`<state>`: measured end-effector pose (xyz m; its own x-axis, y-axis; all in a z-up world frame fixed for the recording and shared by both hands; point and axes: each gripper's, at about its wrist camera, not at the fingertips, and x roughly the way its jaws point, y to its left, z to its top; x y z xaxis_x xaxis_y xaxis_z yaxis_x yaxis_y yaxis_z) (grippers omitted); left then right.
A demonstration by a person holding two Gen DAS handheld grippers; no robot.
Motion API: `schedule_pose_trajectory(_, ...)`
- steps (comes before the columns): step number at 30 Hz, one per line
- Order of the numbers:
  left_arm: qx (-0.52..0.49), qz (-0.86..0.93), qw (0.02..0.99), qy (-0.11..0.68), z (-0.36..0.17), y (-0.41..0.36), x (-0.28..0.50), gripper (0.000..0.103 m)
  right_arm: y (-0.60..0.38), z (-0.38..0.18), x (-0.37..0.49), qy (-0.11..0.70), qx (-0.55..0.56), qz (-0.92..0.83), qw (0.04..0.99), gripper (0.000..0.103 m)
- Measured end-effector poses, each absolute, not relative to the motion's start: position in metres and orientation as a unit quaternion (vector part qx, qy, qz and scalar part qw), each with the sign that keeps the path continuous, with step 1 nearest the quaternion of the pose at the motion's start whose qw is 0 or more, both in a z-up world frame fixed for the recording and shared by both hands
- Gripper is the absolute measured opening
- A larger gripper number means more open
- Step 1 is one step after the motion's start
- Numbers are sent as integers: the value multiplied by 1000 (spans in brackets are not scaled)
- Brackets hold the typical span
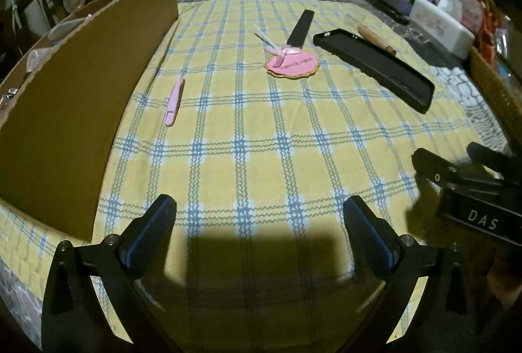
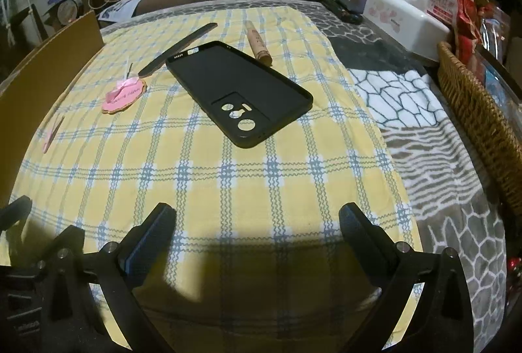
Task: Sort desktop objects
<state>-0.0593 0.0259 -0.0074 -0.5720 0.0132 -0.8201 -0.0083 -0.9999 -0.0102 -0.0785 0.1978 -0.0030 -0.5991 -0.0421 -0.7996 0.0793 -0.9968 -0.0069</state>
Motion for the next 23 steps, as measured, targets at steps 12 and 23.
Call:
schedule_pose_trajectory(12, -463, 887, 7, -3, -6, 26, -60, 103, 198, -3, -78, 21, 446, -894, 34, 103)
schedule_pose_trajectory(23, -463, 887, 7, -3, -7, 26, -59, 103, 198, -3, -78, 21, 446, -894, 34, 103)
